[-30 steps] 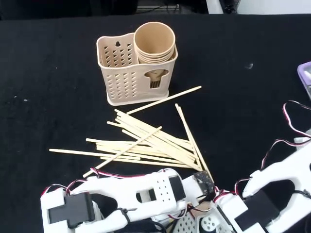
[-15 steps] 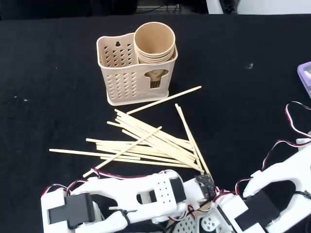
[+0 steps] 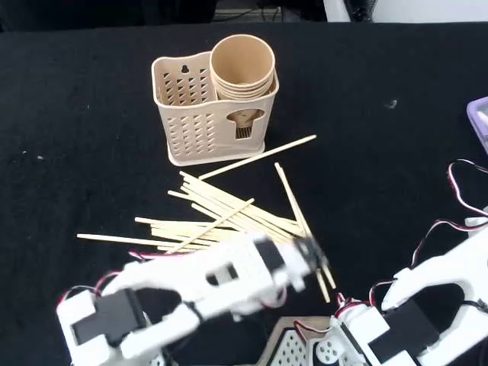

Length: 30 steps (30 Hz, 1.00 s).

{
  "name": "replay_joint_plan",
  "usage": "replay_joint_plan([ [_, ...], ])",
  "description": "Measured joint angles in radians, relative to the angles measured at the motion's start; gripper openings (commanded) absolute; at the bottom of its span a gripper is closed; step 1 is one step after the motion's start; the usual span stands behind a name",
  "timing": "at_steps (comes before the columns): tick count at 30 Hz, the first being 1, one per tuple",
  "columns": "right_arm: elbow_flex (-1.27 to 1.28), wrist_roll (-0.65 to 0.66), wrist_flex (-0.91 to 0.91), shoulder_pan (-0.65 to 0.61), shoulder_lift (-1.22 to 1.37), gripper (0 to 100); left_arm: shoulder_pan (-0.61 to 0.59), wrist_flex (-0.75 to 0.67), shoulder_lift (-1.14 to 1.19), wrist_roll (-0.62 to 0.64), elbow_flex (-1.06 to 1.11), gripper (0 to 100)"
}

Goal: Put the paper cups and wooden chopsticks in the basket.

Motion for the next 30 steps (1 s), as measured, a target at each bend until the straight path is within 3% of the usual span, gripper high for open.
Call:
replay_joint_plan([
  [7, 0.000, 0.000, 0.000, 0.000, 0.000, 8.8, -0.169, 0.006, -0.146, -0.123, 0.000, 3],
  [15, 0.000, 0.000, 0.018, 0.000, 0.000, 8.8, -0.356, -0.078, -0.201, -0.497, 0.138, 6],
  [20, 0.000, 0.000, 0.066, -0.054, 0.000, 8.8, -0.451, -0.150, -0.201, -0.534, 0.161, 20],
  [30, 0.012, 0.000, 0.081, -0.222, 0.000, 8.8, -0.578, -0.107, -0.209, -0.540, 0.118, 15],
])
